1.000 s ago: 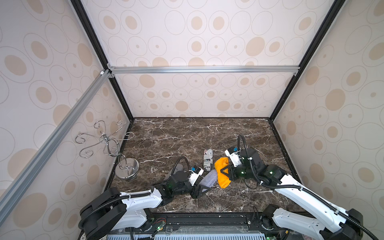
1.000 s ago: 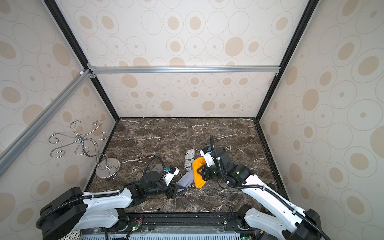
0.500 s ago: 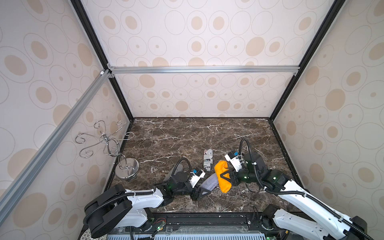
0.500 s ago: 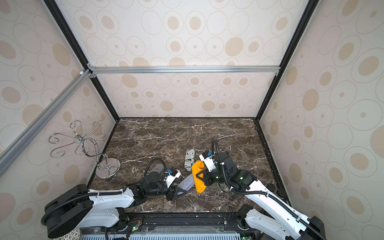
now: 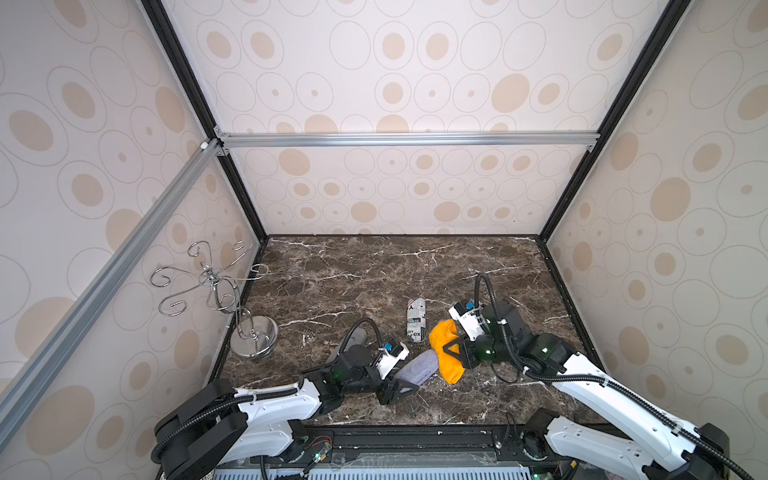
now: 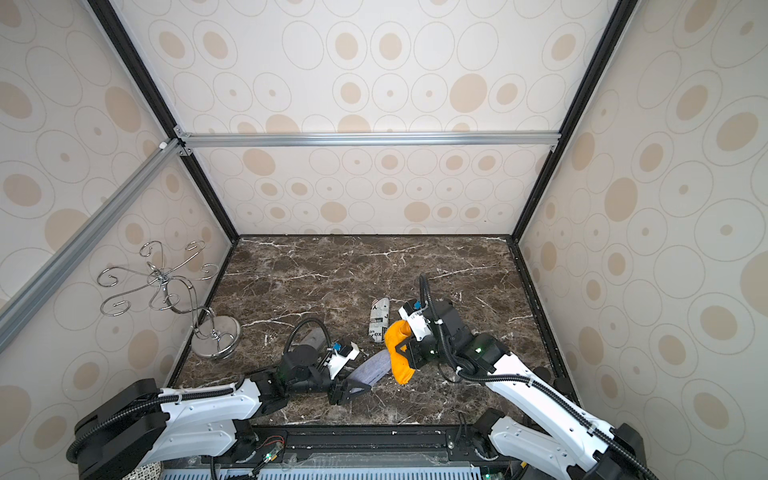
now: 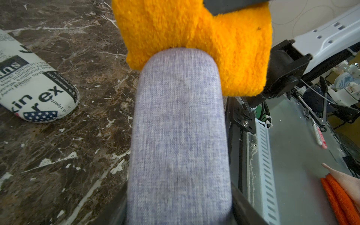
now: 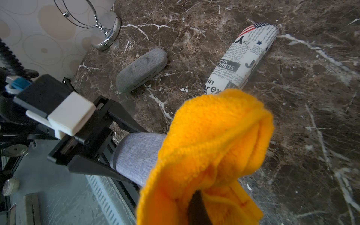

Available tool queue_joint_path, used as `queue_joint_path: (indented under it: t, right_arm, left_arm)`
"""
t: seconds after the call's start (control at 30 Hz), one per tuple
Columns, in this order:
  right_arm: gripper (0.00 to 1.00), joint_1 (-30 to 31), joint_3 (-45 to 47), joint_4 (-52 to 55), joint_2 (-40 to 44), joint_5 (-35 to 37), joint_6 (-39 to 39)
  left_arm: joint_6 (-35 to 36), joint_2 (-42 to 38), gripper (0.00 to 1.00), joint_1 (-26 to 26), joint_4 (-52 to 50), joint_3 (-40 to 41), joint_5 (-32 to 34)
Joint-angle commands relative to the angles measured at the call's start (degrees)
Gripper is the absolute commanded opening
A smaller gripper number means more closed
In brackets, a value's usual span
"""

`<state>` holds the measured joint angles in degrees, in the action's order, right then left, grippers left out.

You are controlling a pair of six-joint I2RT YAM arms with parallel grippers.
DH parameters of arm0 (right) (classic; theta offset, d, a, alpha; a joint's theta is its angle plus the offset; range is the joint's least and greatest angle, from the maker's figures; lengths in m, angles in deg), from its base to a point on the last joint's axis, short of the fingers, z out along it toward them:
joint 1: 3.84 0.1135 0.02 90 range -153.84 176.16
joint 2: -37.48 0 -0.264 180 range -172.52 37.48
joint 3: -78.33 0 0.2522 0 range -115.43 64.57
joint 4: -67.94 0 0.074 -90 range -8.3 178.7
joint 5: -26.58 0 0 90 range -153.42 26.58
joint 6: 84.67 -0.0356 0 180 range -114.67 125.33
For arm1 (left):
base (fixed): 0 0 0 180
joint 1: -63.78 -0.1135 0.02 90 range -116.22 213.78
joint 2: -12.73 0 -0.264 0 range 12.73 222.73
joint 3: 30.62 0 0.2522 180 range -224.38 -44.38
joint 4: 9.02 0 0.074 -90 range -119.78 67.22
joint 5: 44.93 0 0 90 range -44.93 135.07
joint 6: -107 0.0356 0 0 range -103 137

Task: Wipe the eyeglass case
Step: Wipe the dirt from the eyeglass case.

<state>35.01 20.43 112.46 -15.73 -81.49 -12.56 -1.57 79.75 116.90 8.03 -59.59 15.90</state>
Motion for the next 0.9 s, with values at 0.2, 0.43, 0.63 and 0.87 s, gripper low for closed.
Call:
queue_joint_path:
  t: [0.2,0.43,0.63,0.87]
  right_arm:
    - [0.00,0.4,0.1,3.0,1.2,-0.2,0.0]
    - [0.00,0.4,-3.1,-0.8,-8.2,2.3,0.6]
    - [0.00,0.4,-3.8,4.4,-7.7,1.8,1.1]
    - [0.00,0.4,-1.9,13.2,2.6,-0.2,-0.7]
  left_arm:
    - [2.7,0.1,0.49,0.0,6.2,-1.1,-2.8]
    - [3.5,-0.5,0.49,0.0,5.9,-0.9,-6.0]
    - [3.3,-0.4,0.48,-0.1,3.9,-1.4,-0.4]
    - [4.0,0.9,0.47,-0.2,1.0,-3.3,4.0]
